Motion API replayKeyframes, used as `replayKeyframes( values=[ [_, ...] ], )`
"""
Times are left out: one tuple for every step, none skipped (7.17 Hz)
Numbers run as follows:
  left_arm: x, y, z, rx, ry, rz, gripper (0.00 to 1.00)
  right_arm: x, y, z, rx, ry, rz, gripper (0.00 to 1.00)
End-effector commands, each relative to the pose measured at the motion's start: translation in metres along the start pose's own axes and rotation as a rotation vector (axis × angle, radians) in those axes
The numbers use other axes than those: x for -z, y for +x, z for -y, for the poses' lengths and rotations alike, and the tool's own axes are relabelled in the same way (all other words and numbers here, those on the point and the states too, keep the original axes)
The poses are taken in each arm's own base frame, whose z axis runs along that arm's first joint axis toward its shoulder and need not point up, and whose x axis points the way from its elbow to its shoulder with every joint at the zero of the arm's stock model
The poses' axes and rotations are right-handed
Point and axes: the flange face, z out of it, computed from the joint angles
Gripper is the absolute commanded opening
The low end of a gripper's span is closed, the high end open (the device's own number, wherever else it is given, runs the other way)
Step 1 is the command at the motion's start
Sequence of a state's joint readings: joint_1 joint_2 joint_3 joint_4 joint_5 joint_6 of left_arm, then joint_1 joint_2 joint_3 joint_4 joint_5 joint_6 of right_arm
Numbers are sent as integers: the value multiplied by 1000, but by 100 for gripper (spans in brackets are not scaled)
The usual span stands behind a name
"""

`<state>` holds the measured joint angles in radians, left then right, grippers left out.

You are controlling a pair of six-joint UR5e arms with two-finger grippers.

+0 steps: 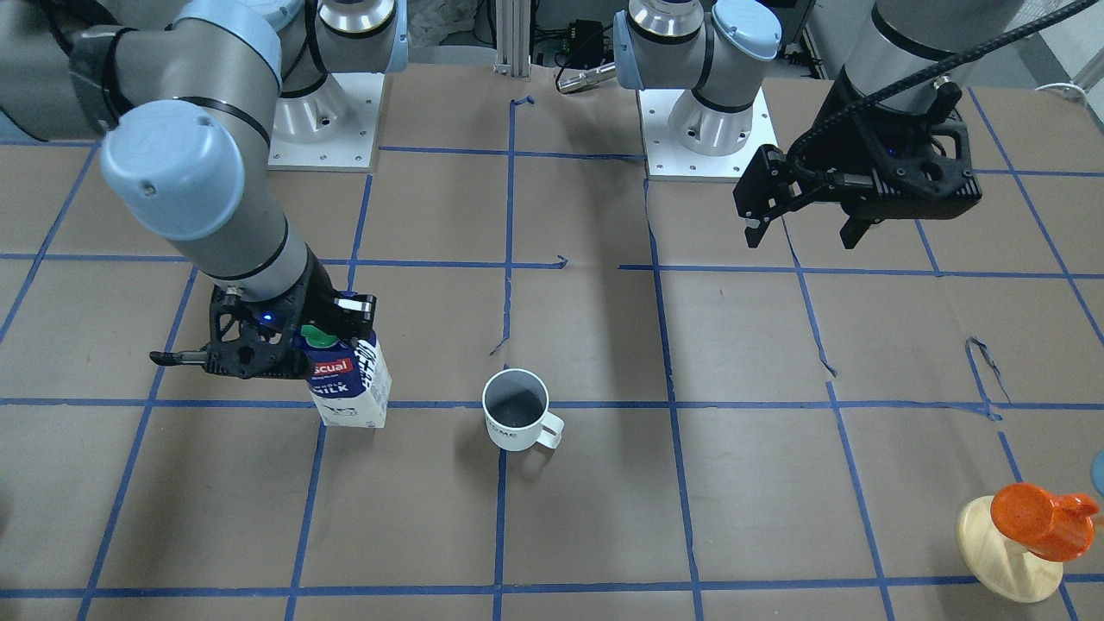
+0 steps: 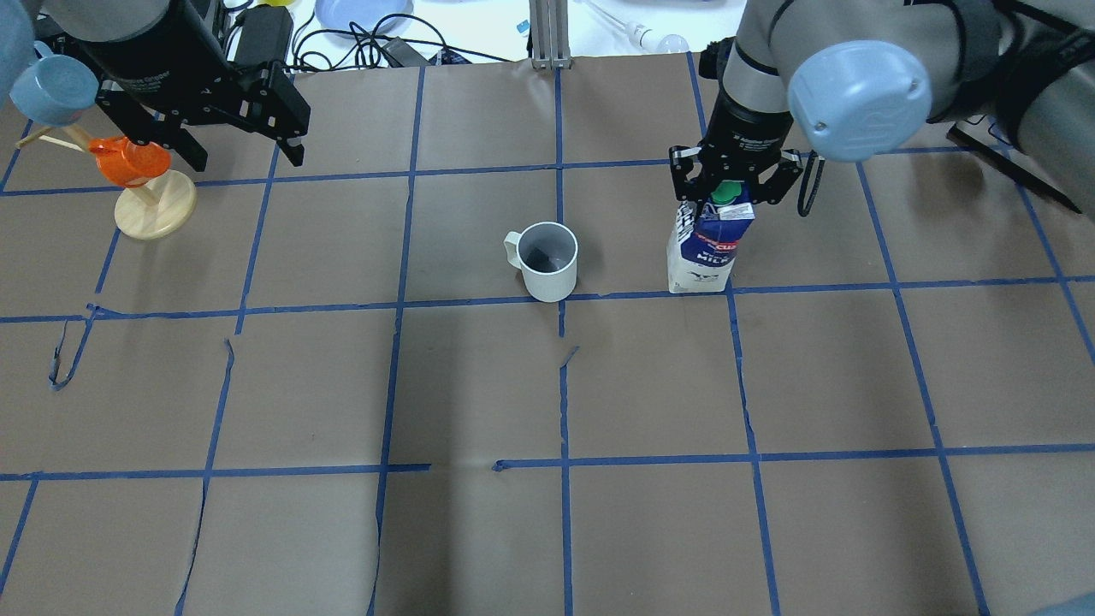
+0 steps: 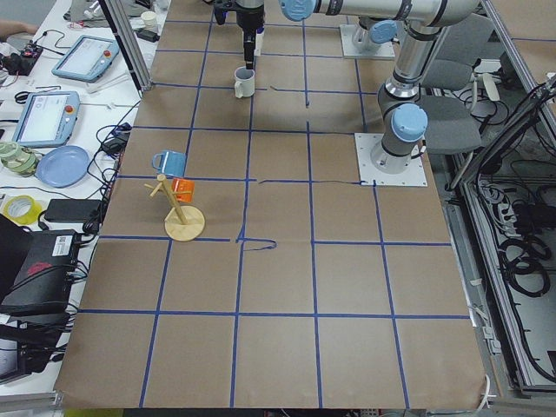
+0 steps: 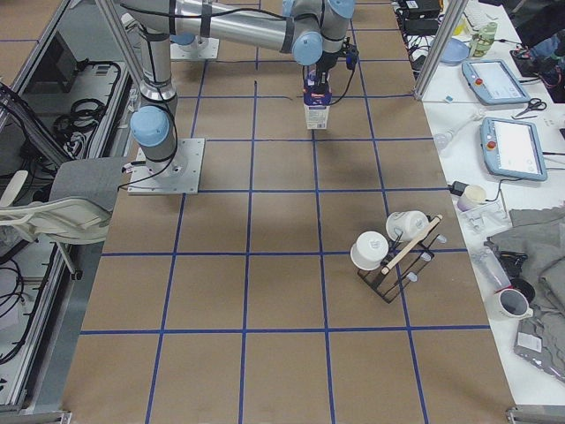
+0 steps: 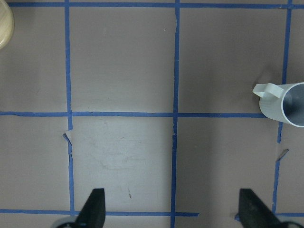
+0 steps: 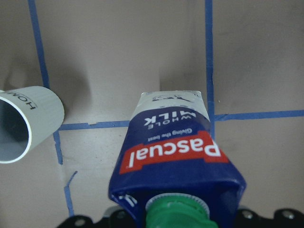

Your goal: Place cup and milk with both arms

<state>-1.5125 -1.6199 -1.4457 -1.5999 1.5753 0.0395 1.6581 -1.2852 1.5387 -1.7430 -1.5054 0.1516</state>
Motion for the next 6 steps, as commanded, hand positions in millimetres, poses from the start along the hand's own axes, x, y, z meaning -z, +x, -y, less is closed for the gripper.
replayKeyframes(
  values=[
    [0, 1, 0, 0, -1, 0, 100, -20, -50, 2, -32, 23, 0, 45],
    [-1, 1, 0, 0, -2, 0, 100, -26, -64, -2, -44, 22, 9, 45],
    [0, 0, 0, 1, -1, 0, 100, -28, -76, -6, -47, 18, 20, 45],
    [0, 0, 0, 1, -1, 0, 100, -29, -82, -10, -44, 18, 24, 45],
    [0, 1, 0, 0, -1, 0, 100, -30, -83, -7, -45, 29, 28, 45],
    [-1, 1, 0, 1, -2, 0, 100, -36, -85, -4, -46, 30, 30, 45]
  ],
)
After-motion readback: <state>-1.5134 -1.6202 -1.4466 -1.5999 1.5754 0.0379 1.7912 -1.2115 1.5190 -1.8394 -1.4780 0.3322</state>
